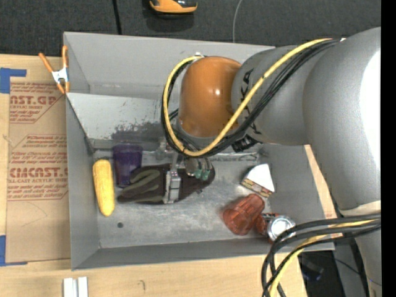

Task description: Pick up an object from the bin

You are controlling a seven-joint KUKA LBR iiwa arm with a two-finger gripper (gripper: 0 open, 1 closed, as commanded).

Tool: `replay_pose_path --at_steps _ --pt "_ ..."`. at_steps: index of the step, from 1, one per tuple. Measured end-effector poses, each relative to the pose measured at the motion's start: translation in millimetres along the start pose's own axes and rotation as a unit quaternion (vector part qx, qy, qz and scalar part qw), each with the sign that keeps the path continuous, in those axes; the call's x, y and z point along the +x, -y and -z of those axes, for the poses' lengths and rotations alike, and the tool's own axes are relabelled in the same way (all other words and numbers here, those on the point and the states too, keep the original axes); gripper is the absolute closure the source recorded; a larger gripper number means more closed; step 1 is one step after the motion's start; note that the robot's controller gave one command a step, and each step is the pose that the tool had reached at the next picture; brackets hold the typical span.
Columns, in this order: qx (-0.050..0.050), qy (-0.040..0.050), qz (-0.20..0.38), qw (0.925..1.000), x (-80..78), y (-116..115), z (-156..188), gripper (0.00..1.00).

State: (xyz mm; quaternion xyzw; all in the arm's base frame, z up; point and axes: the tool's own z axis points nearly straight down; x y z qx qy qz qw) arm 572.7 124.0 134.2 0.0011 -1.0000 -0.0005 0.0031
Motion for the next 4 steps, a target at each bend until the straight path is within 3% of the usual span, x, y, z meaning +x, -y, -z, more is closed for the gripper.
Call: replay_pose_path --at_steps 1,2,3,4 --pt "0.000 0.0037 -0.001 1.0000 -1.8 0 5 0.00" --pt "0.000 0.0068 0.032 0.9995 -8.6 3 -29 0.00" --pt "-0.001 0.0038 -0.054 0.9986 -2.9 7 -63 1.00" --pt "-0.001 0.0038 -0.054 0.9985 -2.9 7 -63 1.00"
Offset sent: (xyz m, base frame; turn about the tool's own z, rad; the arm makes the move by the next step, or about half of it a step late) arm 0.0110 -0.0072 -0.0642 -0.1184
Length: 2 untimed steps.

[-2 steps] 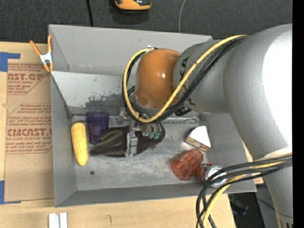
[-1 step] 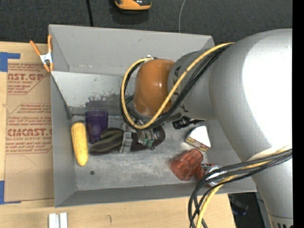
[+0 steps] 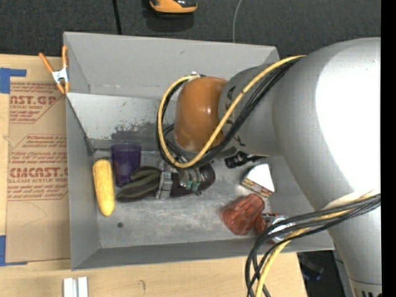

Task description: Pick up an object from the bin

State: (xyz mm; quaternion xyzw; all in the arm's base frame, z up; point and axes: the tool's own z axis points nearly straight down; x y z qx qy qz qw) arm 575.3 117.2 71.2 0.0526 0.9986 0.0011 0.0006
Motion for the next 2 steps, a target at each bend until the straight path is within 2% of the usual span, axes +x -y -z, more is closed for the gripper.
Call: replay_pose_path --at_steps 1,2 --pt "0.000 -0.0001 -0.037 0.9993 16.3 2.0 78.4 1.00" --pt "0.000 -0.0001 -0.037 0.9993 16.3 2.0 78.4 1.00"
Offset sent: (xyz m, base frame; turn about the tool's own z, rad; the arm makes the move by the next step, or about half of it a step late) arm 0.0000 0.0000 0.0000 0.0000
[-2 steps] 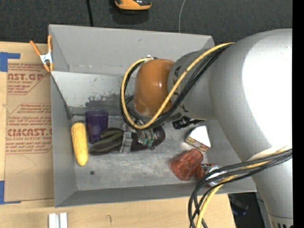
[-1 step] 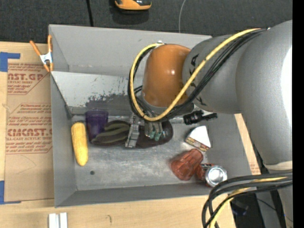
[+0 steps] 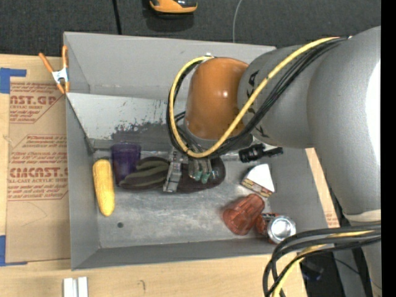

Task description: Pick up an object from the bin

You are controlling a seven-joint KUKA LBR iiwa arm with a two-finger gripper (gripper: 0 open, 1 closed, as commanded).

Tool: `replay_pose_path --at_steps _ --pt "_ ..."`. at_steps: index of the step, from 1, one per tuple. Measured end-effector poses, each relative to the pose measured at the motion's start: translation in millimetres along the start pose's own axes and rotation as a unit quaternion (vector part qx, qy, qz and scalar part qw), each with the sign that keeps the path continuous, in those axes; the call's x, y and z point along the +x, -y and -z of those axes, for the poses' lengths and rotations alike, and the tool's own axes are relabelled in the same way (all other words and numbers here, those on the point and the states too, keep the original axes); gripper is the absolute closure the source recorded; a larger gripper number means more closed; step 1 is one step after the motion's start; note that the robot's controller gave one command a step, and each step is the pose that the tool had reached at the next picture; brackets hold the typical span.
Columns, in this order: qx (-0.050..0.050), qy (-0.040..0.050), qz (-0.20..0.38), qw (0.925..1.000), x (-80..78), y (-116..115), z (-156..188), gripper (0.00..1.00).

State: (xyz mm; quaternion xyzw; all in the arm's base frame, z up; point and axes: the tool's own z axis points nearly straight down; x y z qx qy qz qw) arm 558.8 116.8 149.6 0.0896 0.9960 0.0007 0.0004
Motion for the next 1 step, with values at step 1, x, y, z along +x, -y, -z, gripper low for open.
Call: replay_pose_path --at_steps 1 --pt "0.000 0.0006 0.009 1.0000 -17.5 9.0 77.7 1.00"
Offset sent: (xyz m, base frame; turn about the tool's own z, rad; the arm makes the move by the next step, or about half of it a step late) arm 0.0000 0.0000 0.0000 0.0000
